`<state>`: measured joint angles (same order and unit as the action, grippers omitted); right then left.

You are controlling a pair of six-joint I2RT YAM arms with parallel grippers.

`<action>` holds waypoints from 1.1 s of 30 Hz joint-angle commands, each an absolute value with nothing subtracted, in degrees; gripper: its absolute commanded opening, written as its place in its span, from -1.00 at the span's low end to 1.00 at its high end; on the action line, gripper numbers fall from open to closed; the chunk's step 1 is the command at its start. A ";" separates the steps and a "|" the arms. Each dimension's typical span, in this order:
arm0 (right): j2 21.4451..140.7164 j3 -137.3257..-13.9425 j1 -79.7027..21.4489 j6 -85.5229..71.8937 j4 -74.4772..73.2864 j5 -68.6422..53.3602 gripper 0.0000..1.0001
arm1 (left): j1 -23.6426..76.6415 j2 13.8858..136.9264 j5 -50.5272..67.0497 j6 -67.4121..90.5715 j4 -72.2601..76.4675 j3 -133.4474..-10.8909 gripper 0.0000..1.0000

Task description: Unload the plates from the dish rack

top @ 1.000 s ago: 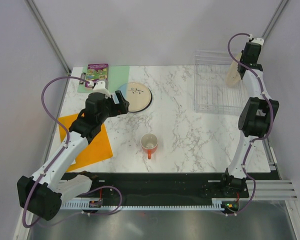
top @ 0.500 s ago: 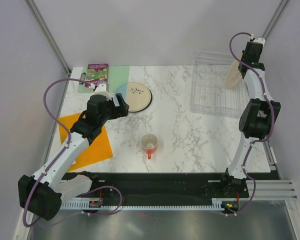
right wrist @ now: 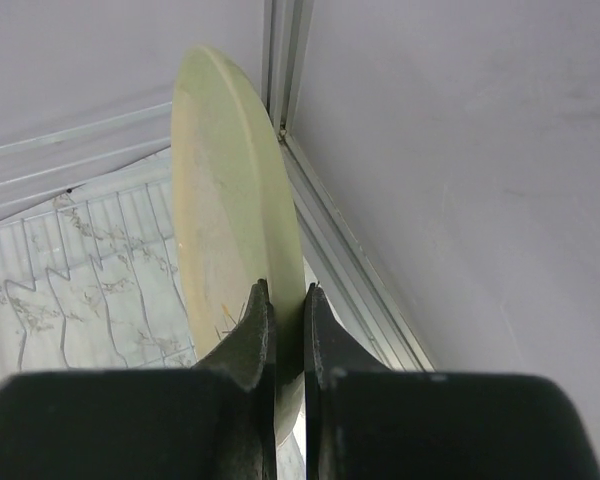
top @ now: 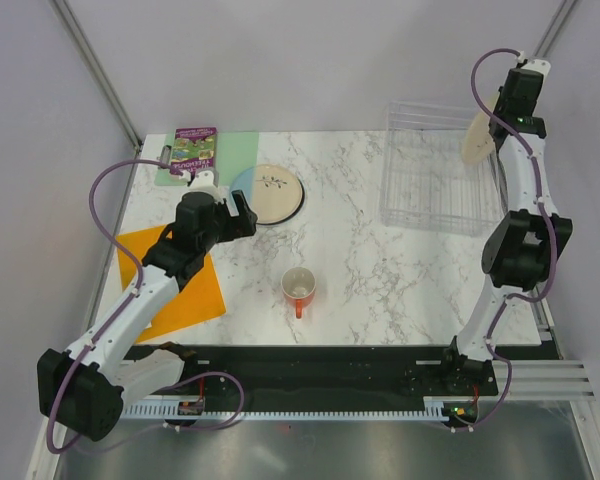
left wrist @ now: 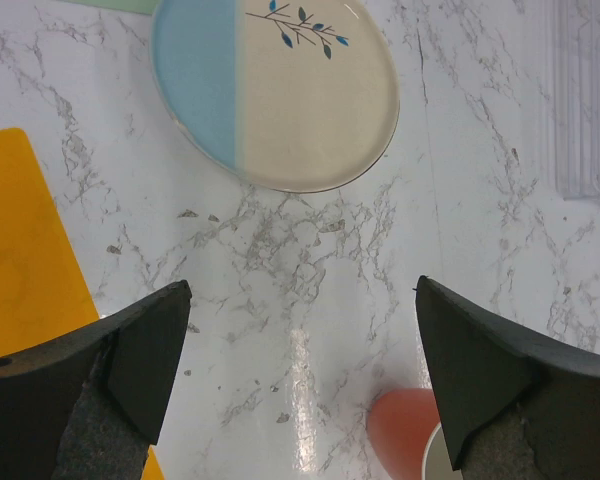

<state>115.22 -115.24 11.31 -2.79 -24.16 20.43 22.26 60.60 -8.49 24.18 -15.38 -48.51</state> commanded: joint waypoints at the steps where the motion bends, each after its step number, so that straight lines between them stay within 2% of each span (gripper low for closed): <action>1: 104.34 -119.01 9.50 -6.06 -17.93 19.25 -1.00 | 22.24 59.94 -8.88 25.13 -15.20 -47.81 1.00; 9: 90.20 -110.66 5.37 -11.42 -19.51 11.26 -1.00 | 22.24 56.35 -5.63 28.12 -15.21 -46.76 1.00; 18: 72.89 -91.09 -2.26 -20.21 -19.60 -2.28 -1.00 | 22.32 49.14 -0.45 32.17 -12.84 -40.97 1.00; 26: 59.00 -73.05 -7.20 -28.99 -15.39 -11.25 -1.00 | 22.32 43.43 4.04 35.42 -3.28 -33.06 0.98; 33: 53.09 -59.96 -9.84 -36.11 -10.38 -15.29 -1.00 | 22.24 43.41 6.49 37.52 5.96 -26.99 0.98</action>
